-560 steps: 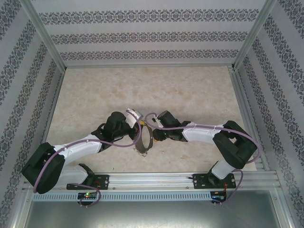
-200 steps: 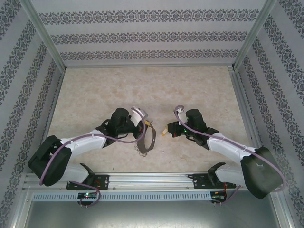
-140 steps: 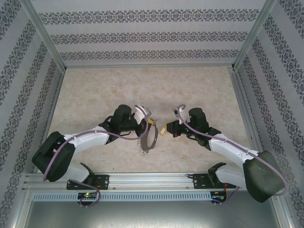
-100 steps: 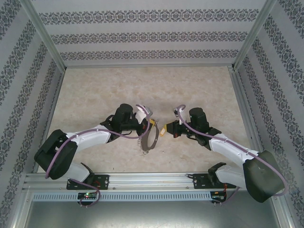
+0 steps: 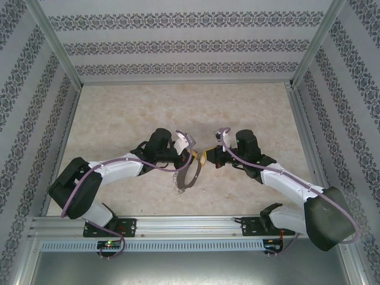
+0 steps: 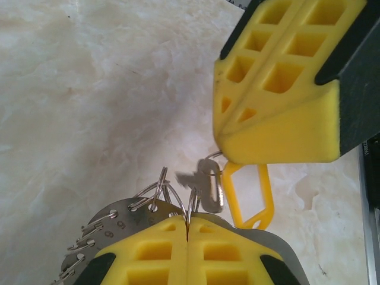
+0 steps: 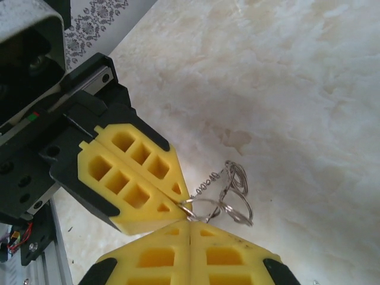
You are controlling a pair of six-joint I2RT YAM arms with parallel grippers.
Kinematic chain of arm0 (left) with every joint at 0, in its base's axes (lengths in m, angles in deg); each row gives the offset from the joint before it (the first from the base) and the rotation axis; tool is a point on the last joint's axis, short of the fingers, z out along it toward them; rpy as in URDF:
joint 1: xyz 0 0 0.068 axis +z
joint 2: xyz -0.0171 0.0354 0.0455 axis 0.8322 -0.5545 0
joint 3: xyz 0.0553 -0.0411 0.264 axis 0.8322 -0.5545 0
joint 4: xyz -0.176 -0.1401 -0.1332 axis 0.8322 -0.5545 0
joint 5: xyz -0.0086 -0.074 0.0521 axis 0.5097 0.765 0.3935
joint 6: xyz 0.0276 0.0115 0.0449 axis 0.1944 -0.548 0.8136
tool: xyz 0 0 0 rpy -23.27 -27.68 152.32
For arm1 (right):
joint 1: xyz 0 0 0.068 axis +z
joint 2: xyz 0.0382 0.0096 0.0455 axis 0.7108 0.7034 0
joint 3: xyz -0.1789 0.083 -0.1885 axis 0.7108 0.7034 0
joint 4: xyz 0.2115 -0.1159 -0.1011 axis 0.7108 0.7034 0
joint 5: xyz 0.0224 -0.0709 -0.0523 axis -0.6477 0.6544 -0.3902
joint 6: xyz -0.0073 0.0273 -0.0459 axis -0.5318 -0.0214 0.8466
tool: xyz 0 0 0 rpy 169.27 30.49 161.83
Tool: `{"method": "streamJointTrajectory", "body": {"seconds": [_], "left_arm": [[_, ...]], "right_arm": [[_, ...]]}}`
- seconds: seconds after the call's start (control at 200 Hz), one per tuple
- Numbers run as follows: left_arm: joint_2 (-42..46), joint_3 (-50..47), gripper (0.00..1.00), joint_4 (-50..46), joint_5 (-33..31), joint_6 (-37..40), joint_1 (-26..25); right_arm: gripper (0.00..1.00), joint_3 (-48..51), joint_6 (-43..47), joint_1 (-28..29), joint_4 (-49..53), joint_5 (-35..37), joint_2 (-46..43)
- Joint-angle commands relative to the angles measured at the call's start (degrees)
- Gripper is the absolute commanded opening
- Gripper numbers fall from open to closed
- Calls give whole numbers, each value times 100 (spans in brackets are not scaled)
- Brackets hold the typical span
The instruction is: Put the keys on the keyring
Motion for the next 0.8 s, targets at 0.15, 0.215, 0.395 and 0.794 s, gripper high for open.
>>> {"method": "streamJointTrajectory", "body": {"seconds": [0.15,0.215,0.395,0.794], "left_arm": [[-60,180,0,-83,156,118,-74],[-67,195,0,-82,156,118,-78],[-89,224,0,-95,171,135,-85],[-120,275,0,-147,200,142,-91]], "right_arm": [[0,-265,321,144,160,-335,214],[0,-274,344,158,203,-407,258],[0,-317,392,204,237,-491,364],[0,-496,417,248,209,-593,456]]}}
